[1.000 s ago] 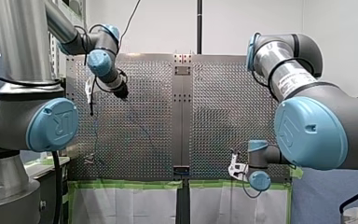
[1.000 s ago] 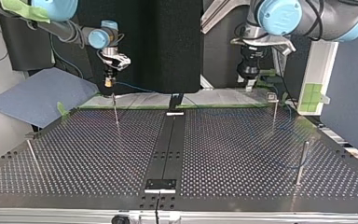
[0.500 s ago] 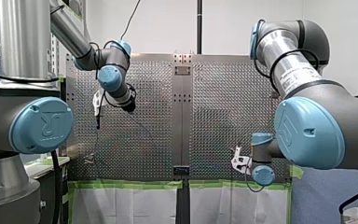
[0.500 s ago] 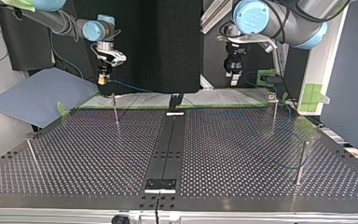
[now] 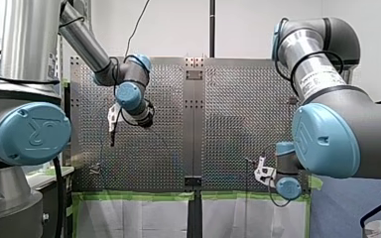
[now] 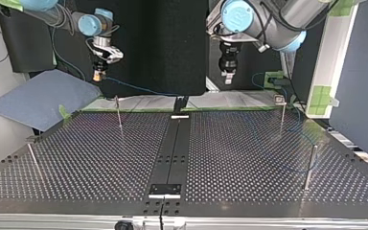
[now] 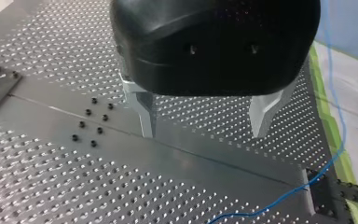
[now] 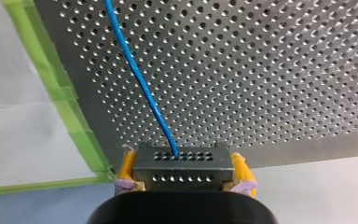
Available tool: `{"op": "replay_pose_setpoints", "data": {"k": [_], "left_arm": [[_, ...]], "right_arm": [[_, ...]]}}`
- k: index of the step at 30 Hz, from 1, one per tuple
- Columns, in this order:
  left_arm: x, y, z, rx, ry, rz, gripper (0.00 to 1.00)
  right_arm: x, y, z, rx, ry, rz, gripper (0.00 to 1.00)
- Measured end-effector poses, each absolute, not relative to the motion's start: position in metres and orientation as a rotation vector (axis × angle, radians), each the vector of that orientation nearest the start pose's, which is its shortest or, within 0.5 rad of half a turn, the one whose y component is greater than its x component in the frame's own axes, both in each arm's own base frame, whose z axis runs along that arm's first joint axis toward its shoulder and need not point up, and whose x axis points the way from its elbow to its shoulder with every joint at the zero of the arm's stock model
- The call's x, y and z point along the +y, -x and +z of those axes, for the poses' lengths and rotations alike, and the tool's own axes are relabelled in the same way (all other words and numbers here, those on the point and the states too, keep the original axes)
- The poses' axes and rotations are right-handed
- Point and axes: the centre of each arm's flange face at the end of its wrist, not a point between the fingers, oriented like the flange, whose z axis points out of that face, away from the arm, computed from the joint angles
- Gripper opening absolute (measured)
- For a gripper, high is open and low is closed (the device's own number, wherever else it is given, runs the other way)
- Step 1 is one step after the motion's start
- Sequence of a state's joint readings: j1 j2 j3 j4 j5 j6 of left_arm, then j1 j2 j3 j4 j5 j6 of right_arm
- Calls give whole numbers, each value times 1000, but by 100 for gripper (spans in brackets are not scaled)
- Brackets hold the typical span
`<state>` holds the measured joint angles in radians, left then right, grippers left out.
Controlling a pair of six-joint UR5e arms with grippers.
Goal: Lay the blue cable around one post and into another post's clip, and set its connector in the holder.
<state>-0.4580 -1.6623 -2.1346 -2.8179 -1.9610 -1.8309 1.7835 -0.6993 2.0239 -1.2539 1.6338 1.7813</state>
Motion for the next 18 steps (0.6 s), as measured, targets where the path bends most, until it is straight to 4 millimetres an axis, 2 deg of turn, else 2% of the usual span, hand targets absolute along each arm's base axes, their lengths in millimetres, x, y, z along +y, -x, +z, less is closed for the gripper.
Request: {"op": "replay_pose_setpoints", "data": {"k": [13, 18], "left_arm": [[-309, -304, 180, 1875, -57, -151, 100], [-327, -300, 170, 1862, -94, -183, 100]], "right_arm": [[-489, -225, -46, -1304, -1327, 1474, 0], [-491, -226, -46, -1287, -1368, 1484, 0]]}}
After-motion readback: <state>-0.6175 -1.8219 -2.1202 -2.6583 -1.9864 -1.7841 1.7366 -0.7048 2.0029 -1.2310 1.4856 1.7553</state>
